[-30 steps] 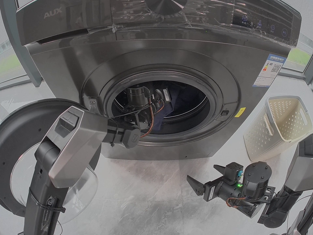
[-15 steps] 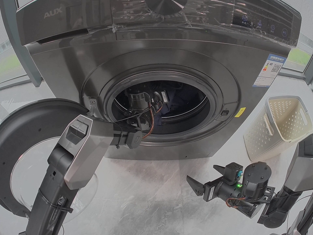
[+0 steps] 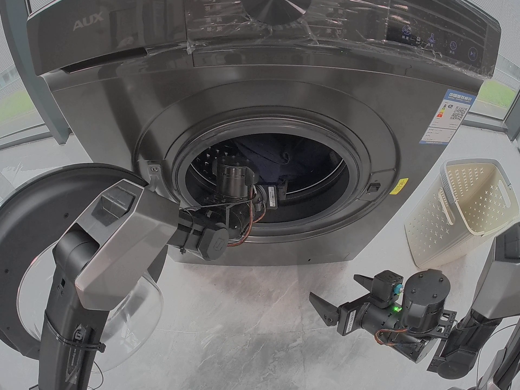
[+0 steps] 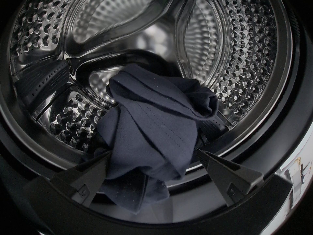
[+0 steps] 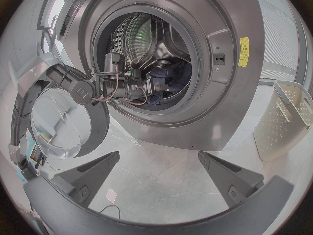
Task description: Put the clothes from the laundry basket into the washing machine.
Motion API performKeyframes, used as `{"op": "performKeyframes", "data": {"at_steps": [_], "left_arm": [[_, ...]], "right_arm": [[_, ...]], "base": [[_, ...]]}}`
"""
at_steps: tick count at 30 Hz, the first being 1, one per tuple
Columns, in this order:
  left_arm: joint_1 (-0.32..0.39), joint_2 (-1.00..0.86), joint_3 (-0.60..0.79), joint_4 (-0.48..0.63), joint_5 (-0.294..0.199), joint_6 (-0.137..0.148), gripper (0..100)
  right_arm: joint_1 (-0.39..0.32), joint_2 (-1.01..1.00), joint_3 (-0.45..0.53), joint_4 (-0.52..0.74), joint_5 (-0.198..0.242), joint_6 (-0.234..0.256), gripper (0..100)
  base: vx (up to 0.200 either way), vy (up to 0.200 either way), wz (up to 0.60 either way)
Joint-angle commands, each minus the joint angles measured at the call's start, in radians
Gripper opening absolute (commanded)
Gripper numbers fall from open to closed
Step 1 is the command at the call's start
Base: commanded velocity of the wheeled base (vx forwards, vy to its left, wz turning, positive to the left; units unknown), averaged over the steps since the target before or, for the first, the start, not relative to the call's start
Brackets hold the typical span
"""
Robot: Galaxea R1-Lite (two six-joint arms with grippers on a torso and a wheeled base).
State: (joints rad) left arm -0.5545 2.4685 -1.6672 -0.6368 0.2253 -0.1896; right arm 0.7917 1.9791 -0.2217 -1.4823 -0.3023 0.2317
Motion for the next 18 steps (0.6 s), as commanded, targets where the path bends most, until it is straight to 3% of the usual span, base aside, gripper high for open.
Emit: {"op": "performKeyframes", "data": {"at_steps": [1,2,5,12,15,16,18], "left_arm": [[0.004,0.009,0.006,0.025,0.003,0.007,100],[0.008,0.038,-0.016,0.019,0.006,0.027,0],[0.019,0.069,-0.077,0.020,0.009,0.041,0],[0.010,0.090,-0.178,0.020,0.008,0.027,0],[0.008,0.113,-0.324,0.002,0.016,-0.090,0],[0.008,0.127,-0.333,-0.004,0.022,-0.111,0],[0.015,0.130,-0.333,-0.044,0.032,-0.122,0]], "right_arm": [[0.001,0.003,-0.001,-0.001,0.000,0.000,100],[0.003,0.004,-0.001,-0.001,0.000,-0.002,100],[0.003,0.004,-0.005,-0.004,0.000,-0.002,100],[0.006,0.000,-0.019,-0.004,0.000,-0.002,100],[0.006,-0.002,-0.024,-0.004,0.000,-0.002,100],[0.006,-0.002,-0.024,-0.004,0.002,-0.002,100],[0.006,-0.002,-0.024,-0.004,0.000,-0.002,100]], "base": [[0.000,0.000,0.00],[0.000,0.000,0.00],[0.000,0.000,0.00],[0.000,0.000,0.00],[0.000,0.000,0.00],[0.000,0.000,0.00],[0.000,0.000,0.00]]}}
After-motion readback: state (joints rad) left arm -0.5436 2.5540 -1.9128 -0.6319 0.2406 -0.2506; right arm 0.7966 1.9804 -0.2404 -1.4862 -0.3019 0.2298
